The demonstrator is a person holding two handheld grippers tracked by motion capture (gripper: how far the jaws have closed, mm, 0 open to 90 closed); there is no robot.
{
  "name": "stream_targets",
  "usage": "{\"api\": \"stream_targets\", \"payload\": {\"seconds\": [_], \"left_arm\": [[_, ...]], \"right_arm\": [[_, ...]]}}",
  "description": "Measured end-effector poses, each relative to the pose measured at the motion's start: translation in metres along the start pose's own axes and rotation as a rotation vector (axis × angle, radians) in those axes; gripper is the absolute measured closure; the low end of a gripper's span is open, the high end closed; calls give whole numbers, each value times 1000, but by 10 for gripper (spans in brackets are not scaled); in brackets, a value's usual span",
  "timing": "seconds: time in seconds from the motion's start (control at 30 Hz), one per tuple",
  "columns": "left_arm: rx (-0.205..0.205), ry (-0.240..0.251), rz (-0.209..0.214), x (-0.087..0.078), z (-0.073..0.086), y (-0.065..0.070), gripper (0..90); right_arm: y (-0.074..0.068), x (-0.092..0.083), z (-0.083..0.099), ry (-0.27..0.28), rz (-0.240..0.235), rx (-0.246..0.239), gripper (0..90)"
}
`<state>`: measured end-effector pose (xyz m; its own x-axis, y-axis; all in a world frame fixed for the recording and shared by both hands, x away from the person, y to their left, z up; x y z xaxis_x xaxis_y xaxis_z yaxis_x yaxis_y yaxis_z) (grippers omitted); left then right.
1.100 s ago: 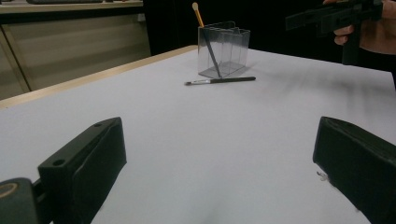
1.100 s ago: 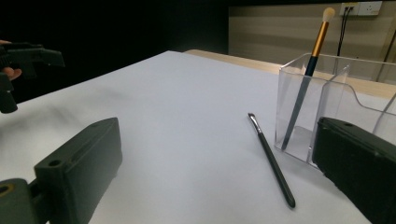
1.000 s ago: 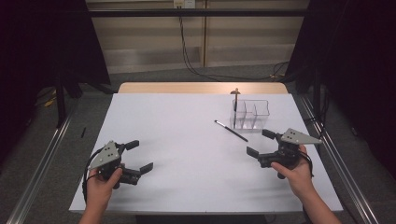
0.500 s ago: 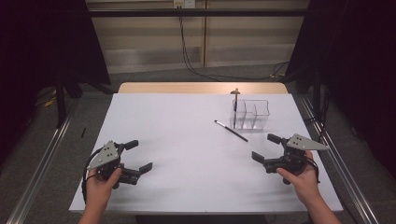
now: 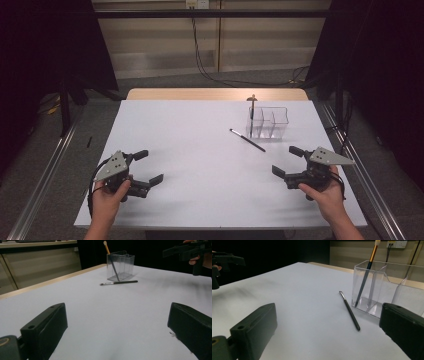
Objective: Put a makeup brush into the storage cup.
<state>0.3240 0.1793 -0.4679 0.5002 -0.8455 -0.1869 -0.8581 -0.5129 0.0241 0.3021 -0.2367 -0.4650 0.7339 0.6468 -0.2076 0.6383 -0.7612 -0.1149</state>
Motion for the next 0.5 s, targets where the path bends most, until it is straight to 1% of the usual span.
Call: {"api": "stream_targets", "payload": {"seconds": [0.2, 0.5], "left_arm": [[-1, 2, -1, 0, 0, 0, 27], [3, -3, -1, 0, 1, 0, 27]], "right_arm": [[-1, -4, 2, -3, 0, 1, 11], [-3, -3, 2, -1, -10, -2, 12]]}}
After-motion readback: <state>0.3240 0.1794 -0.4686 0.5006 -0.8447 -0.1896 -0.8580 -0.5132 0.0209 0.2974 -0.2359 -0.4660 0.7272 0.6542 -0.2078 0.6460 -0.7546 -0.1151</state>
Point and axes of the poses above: each handheld gripper's, and its own axes: x roughly forward along the jaws, z roughly out of its underside, y roughly to its right, the point moved 8 cm from there along x, roughly forward along the jaws, and after that the axes turned 4 degrees about y, right-handed, at the moved point
